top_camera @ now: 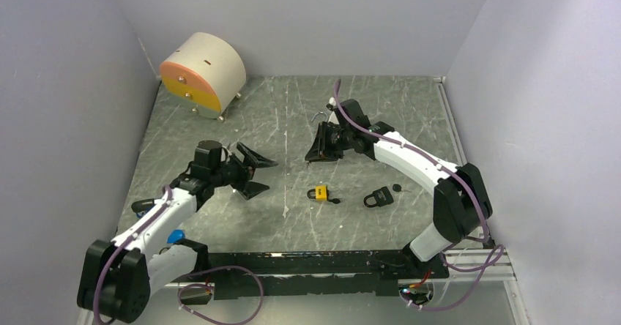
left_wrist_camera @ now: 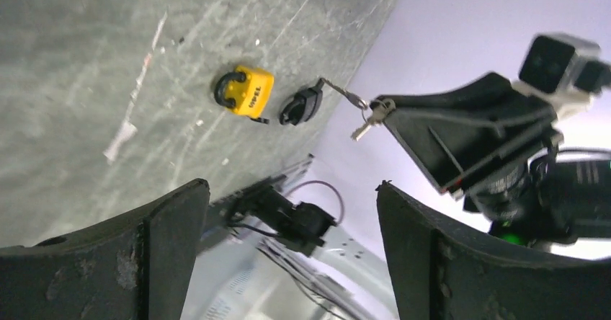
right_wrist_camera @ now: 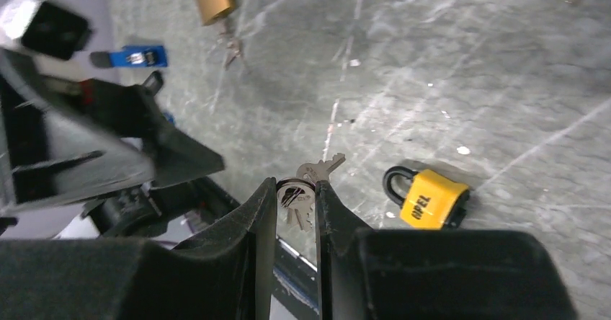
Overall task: Unlock with the key
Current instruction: Pick up the key from the center of the board.
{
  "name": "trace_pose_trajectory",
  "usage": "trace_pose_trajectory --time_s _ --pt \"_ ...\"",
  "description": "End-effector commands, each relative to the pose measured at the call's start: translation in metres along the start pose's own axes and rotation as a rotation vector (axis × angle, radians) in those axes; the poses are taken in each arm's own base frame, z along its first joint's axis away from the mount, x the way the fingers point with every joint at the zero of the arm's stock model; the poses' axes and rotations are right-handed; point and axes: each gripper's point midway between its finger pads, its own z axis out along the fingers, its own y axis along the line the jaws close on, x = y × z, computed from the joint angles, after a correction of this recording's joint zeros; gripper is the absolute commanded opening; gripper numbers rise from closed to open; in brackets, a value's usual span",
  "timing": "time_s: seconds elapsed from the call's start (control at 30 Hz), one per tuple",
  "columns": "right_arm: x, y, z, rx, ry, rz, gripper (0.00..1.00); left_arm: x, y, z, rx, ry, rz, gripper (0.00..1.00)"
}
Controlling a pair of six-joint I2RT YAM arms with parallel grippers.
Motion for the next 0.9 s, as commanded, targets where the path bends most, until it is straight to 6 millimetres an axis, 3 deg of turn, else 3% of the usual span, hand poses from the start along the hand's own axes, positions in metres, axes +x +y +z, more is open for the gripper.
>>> trace_pose_trajectory --time_s 0.0,0.17,0.43,0.57,0.73,0.87 --pt "-0.012 0.052 -0.029 -0.201 -0.030 -0.100 0.00 0.003 -0.036 0.012 -0.008 -0.016 -0.309 0.91" --pt "-0.008 0.071 -0.042 -0.261 -0.030 -0.148 0.00 0.000 -0.041 0.038 0.034 0.031 -0.515 0.91" --pt "0.003 0.094 -0.051 -0.314 -0.016 -0.233 0.00 0.016 -0.069 0.070 0.085 0.154 -0.561 0.86" --pt "0.008 0.100 -0.054 -0.324 -0.013 -0.254 0.00 0.017 -0.074 0.073 0.131 0.160 -0.592 0.74" --pt "0.012 0.101 -0.053 -0.319 -0.016 -0.262 0.00 0.027 -0.078 0.068 0.115 0.172 -0.577 0.69" --pt "0.012 0.102 -0.053 -0.315 -0.022 -0.258 0.00 0.028 -0.074 0.062 0.109 0.163 -0.590 0.53"
